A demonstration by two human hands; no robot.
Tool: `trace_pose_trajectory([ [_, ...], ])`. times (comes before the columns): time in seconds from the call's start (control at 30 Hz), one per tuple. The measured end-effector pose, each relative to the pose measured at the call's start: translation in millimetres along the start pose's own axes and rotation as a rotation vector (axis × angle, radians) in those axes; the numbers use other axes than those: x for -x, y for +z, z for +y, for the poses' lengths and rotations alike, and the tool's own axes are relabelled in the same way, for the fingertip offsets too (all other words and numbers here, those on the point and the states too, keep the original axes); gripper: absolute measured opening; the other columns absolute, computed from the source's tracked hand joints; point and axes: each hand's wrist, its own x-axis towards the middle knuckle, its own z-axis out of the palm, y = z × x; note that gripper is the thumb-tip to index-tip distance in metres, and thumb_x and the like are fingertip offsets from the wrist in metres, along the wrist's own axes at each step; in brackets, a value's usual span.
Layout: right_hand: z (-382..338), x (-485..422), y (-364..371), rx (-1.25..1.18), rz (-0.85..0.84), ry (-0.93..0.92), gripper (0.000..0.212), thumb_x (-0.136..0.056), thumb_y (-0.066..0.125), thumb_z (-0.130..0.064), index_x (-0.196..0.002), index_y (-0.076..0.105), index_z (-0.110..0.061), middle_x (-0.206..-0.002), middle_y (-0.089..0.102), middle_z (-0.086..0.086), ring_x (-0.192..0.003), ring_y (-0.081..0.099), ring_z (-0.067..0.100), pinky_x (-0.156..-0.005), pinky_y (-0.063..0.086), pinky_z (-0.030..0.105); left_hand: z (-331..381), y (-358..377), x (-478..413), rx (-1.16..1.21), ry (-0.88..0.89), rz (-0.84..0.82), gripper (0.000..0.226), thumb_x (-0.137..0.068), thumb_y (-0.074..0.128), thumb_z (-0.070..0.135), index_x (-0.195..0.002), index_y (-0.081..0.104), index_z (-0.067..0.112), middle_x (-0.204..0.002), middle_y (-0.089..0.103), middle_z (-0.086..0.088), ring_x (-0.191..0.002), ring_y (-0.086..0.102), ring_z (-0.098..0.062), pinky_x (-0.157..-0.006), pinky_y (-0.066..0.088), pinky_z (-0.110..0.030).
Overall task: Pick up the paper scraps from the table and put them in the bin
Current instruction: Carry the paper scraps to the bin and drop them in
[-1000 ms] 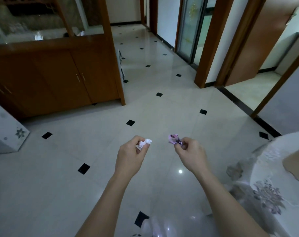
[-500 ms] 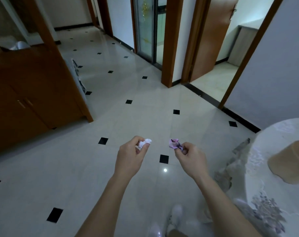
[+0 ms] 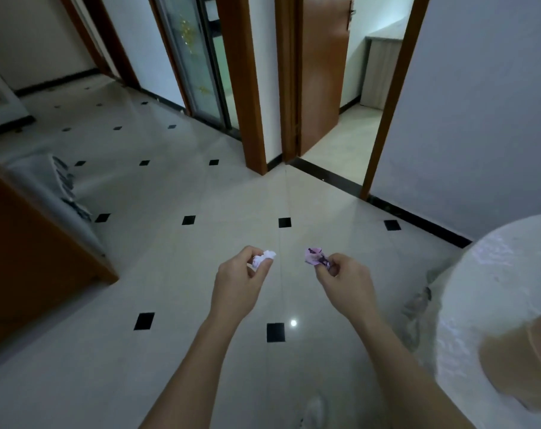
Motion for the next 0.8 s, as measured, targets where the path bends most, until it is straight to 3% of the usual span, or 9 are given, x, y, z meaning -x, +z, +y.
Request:
trace_pose_trajectory([
  [0.17, 22, -80, -38, 0.022, 0.129, 0.055, 0.041, -0.086, 0.059, -0.034, -0.055, 0.038, -0.019, -0.047, 0.038, -0.001, -0.046, 0.038, 0.012, -0.044, 0.025, 0.030, 40, 58, -82, 0.006, 0.090, -0.087, 0.022, -0.088, 0.059, 0.056, -0.080, 0.059, 0.035, -0.067, 0.061, 0.007, -0.059, 0.055, -0.011, -0.051, 0.040, -0.017],
  [0.37, 54, -125, -72, 0.074, 0.228, 0.186, 0.039, -0.086, 0.056, -0.040, -0.056, 0.040, -0.020, -0.047, 0.040, -0.002, -0.046, 0.043, 0.009, -0.042, 0.022, 0.025, 77, 122, -149, 0.023, 0.232, -0.210, 0.017, -0.090, 0.058, 0.053, -0.080, 0.057, 0.039, -0.067, 0.061, 0.010, -0.065, 0.058, -0.008, -0.052, 0.044, -0.018],
  [0.5, 83, -142, -101, 0.063, 0.331, 0.299, 0.036, -0.087, 0.058, -0.037, -0.059, 0.043, -0.021, -0.050, 0.043, -0.003, -0.049, 0.042, 0.013, -0.048, 0.030, 0.030, 103, 178, -180, 0.061, 0.323, -0.359, 0.018, -0.090, 0.057, 0.056, -0.082, 0.058, 0.041, -0.071, 0.063, 0.012, -0.071, 0.060, -0.004, -0.058, 0.050, -0.023],
  [0.6, 103, -148, -129, 0.075, 0.437, 0.403, 0.035, -0.086, 0.059, -0.042, -0.061, 0.048, -0.020, -0.053, 0.051, -0.002, -0.054, 0.050, 0.016, -0.049, 0.034, 0.031, 128, 222, -200, 0.099, 0.403, -0.479, 0.018, -0.090, 0.057, 0.057, -0.082, 0.058, 0.040, -0.069, 0.062, 0.014, -0.067, 0.061, -0.004, -0.051, 0.047, -0.018],
  [0.8, 128, -145, -179, 0.063, 0.717, 0.612, 0.036, -0.084, 0.059, -0.044, -0.060, 0.048, -0.019, -0.055, 0.054, 0.000, -0.058, 0.053, 0.019, -0.050, 0.039, 0.033, 187, 302, -224, 0.141, 0.663, -0.745, 0.011, -0.091, 0.061, 0.045, -0.086, 0.059, 0.036, -0.072, 0.063, 0.014, -0.073, 0.062, -0.002, -0.054, 0.050, -0.020],
])
